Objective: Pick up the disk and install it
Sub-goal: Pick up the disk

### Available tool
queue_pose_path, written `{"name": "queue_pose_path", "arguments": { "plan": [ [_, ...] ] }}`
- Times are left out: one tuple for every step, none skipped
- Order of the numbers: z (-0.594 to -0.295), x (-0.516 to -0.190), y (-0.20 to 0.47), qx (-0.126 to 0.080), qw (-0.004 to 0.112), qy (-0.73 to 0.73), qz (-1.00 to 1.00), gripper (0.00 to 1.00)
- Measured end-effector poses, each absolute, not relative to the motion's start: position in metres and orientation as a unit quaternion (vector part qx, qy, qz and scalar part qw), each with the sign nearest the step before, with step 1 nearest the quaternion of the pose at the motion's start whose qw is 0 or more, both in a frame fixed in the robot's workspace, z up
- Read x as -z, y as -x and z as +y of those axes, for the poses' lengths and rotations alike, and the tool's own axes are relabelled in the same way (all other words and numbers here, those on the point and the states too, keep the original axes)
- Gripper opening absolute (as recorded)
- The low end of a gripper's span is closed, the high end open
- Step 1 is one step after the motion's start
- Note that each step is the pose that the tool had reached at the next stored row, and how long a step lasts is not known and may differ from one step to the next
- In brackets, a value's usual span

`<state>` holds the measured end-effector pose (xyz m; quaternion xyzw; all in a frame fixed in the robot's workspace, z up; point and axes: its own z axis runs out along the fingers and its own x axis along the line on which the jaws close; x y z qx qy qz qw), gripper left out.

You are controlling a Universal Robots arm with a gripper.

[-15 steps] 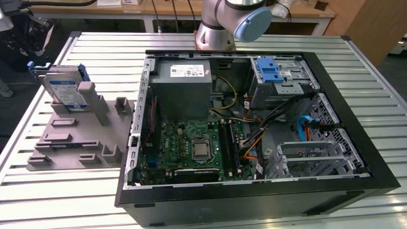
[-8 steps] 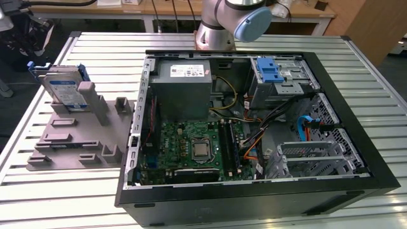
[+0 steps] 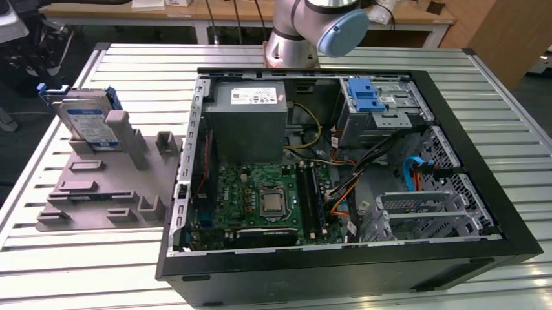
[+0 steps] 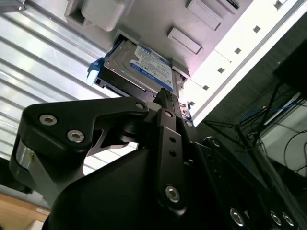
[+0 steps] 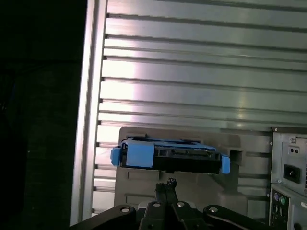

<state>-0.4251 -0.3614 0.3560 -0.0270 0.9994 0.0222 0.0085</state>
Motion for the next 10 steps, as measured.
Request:
{"name": "queue_pose_path", "arguments": {
  "plan": [
    [-0.3614,-0.3559,0.4251,-0.022,0.008,0.036,0.999,0.11],
    [-0.3614,-0.3559,0.4251,-0.022,0.008,0.045,0.999,0.11],
    [-0.3614,-0.3559,0.4251,-0.022,0.008,0.055,0.998,0.11],
    [-0.3614,-0.3558,0.4251,-0.022,0.008,0.064,0.998,0.11],
    [-0.3614,-0.3558,0.4251,-0.023,0.007,0.073,0.997,0.11],
    [-0.3614,-0.3558,0.4251,-0.023,0.007,0.082,0.996,0.11],
    [-0.3614,-0.3557,0.4251,-0.023,0.007,0.091,0.996,0.11],
    [-0.3614,-0.3557,0.4250,-0.023,0.007,0.100,0.995,0.11],
    [-0.3614,-0.3556,0.4250,-0.023,0.007,0.109,0.994,0.11],
    [-0.3614,-0.3555,0.4250,-0.023,0.006,0.118,0.993,0.11]
  ]
}}
